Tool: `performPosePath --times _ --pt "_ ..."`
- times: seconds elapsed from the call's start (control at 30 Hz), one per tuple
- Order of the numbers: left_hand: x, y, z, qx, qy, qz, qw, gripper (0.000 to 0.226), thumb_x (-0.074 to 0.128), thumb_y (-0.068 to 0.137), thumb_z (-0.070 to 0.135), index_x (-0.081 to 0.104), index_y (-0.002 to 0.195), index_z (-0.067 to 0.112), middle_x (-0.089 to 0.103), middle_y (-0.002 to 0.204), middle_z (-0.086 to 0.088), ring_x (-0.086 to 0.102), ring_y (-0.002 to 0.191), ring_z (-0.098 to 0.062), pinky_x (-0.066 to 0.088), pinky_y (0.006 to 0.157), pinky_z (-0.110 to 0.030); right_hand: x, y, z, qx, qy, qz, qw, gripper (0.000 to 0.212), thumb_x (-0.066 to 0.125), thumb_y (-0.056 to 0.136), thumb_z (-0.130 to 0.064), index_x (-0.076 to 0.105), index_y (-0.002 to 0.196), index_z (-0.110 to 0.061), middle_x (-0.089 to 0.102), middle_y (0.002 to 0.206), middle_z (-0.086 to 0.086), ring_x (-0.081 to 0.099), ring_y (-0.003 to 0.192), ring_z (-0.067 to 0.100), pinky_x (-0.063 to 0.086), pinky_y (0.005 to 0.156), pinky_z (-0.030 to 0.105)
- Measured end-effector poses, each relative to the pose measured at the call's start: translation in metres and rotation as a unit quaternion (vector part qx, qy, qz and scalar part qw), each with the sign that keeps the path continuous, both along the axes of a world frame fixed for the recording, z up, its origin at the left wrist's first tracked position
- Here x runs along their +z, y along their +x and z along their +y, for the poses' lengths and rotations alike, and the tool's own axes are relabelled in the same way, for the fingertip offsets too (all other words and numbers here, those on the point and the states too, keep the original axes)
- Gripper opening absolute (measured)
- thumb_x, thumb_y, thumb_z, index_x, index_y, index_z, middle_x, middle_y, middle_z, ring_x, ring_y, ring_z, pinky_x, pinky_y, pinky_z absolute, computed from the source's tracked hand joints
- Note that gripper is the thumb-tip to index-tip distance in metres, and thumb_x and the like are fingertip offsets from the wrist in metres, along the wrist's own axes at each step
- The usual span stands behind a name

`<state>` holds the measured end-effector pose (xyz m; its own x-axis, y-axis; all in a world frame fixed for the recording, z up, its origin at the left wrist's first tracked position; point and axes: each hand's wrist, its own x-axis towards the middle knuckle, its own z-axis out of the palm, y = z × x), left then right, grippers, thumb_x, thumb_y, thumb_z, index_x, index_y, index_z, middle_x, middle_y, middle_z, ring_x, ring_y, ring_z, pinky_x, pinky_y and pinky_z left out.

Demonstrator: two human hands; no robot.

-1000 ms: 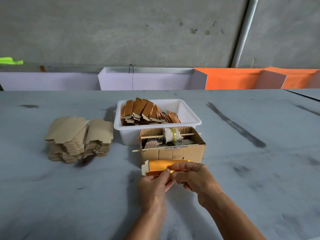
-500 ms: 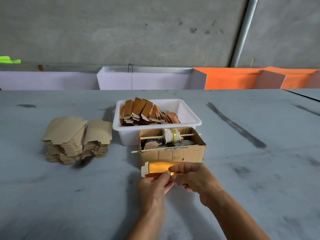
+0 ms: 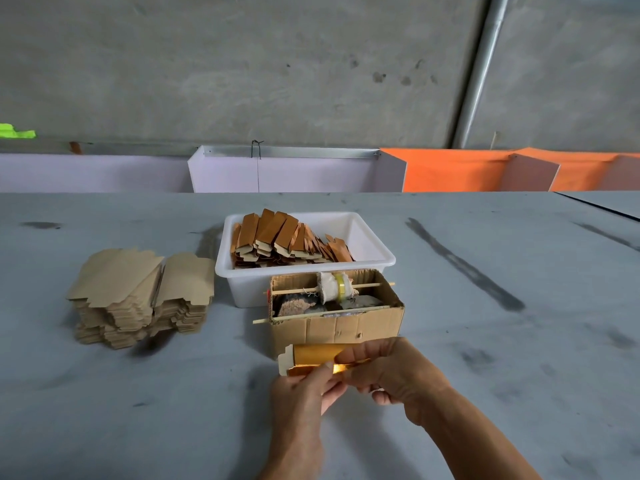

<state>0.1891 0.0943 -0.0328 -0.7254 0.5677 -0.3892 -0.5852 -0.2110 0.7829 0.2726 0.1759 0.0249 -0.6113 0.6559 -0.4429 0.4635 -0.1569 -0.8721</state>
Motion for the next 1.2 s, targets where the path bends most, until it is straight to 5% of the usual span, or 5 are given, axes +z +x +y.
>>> performPosePath --times 0.5,0.67,0.77,1.0,1.2 --pt "-0.001 0.004 0.008 0.032 -0.022 -0.077 0.996 0.026 0.074 0.073 -0.002 0.061 0.094 -0.008 0.069 0.088 -0.022 0.068 0.071 -0.029 0.053 0.058 -0.035 -0.01 0.0 -0.013 0.0 0.132 -0.016 0.991 0.025 0.072 0.073 0.003 0.071 0.087 -0.017 0.064 0.069 0.002 0.054 0.05 0.005 0.04 0.044 0.011" --pt "-0.003 0.005 0.01 0.054 -0.033 -0.068 0.996 0.028 0.076 0.073 0.002 0.06 0.095 -0.006 0.07 0.09 -0.02 0.069 0.071 -0.026 0.054 0.053 -0.03 -0.018 -0.003 -0.016 -0.016 0.235 -0.043 0.971 0.04 0.079 0.073 -0.01 0.057 0.103 -0.024 0.065 0.093 0.001 0.066 0.083 0.017 0.057 0.071 0.025" --pt "-0.002 0.006 0.013 0.109 -0.051 -0.025 0.992 0.031 0.078 0.072 0.002 0.059 0.095 -0.006 0.069 0.087 -0.019 0.068 0.063 -0.022 0.055 0.047 -0.024 -0.025 -0.007 -0.023 -0.06 0.283 -0.041 0.956 0.046 0.078 0.074 -0.016 0.05 0.11 -0.023 0.063 0.095 -0.004 0.065 0.084 0.014 0.057 0.074 0.027" --pt "-0.006 0.006 0.013 0.13 -0.043 0.003 0.991 0.027 0.078 0.072 0.006 0.061 0.092 0.0 0.07 0.087 -0.018 0.069 0.06 -0.019 0.054 0.045 -0.024 -0.032 -0.01 -0.028 -0.105 0.226 -0.008 0.968 0.052 0.08 0.073 -0.018 0.046 0.112 -0.022 0.066 0.091 -0.001 0.066 0.082 0.014 0.058 0.075 0.033" --pt "0.001 0.006 0.012 0.13 -0.021 -0.035 0.991 0.021 0.072 0.077 -0.002 0.061 0.094 -0.006 0.068 0.077 -0.019 0.067 0.053 -0.02 0.054 0.043 -0.025 -0.034 -0.011 -0.036 -0.137 0.231 0.029 0.963 0.054 0.078 0.076 -0.017 0.043 0.116 -0.024 0.068 0.075 -0.007 0.066 0.072 0.008 0.056 0.07 0.024"
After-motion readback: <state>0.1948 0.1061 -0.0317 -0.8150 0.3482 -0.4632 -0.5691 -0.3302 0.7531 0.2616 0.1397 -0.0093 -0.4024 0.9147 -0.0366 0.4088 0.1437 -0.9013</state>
